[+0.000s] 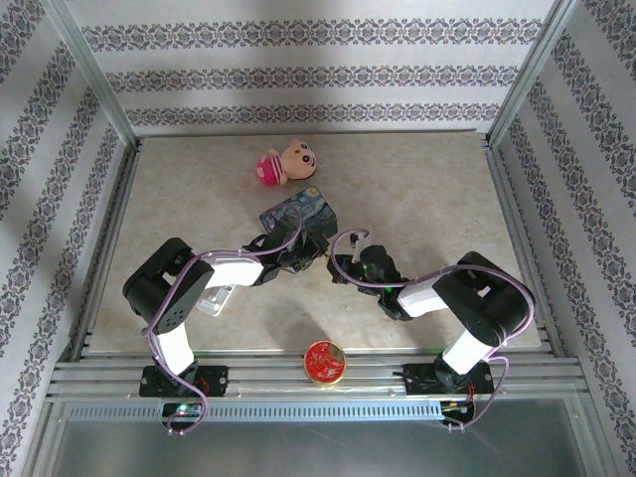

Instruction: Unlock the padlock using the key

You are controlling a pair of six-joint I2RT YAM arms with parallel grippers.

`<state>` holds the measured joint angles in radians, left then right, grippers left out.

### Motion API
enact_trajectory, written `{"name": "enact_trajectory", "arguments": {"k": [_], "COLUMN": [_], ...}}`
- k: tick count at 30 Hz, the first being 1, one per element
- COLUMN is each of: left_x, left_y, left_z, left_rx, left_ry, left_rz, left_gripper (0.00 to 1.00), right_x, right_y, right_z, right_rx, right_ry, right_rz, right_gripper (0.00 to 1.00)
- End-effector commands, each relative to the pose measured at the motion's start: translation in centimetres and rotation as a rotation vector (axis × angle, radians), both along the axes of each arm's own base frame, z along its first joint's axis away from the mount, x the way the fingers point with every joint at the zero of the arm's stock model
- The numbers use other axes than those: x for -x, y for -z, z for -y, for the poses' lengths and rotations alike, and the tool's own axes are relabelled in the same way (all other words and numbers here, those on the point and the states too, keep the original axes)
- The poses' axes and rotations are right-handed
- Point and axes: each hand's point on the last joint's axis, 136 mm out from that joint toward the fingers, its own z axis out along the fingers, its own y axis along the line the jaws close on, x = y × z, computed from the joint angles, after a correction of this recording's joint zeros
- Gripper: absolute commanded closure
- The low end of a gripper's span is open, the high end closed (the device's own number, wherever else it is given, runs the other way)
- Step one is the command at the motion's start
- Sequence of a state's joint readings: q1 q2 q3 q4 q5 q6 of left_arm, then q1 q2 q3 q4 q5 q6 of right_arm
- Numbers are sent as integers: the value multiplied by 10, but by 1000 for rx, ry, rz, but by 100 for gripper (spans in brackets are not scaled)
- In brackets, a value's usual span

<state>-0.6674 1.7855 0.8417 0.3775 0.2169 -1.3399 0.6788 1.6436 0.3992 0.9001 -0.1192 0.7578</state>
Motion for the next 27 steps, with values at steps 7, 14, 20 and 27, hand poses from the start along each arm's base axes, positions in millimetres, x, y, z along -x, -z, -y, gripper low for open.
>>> {"name": "enact_trajectory", "arguments": {"k": [7, 14, 20, 27], "left_x": [44, 44, 44, 46], "left_y": [35, 33, 34, 34], "left_z": [10, 10, 12, 16], "left_rx": [22, 21, 27, 37], "left_ry": [88, 83, 85, 97], "left_rz": [-203, -196, -197, -200], "left_gripper": [100, 100, 100, 100], "right_x": [-24, -24, -25, -25], "right_y": [-24, -19, -19, -23], "right_z": [-8, -3, -1, 1], "right_rx": [-84, -88, -113, -131], "right_ry": [19, 36, 36, 34], "right_rz": [51, 36, 22, 19], "right_gripper": [100, 100, 100, 100]}}
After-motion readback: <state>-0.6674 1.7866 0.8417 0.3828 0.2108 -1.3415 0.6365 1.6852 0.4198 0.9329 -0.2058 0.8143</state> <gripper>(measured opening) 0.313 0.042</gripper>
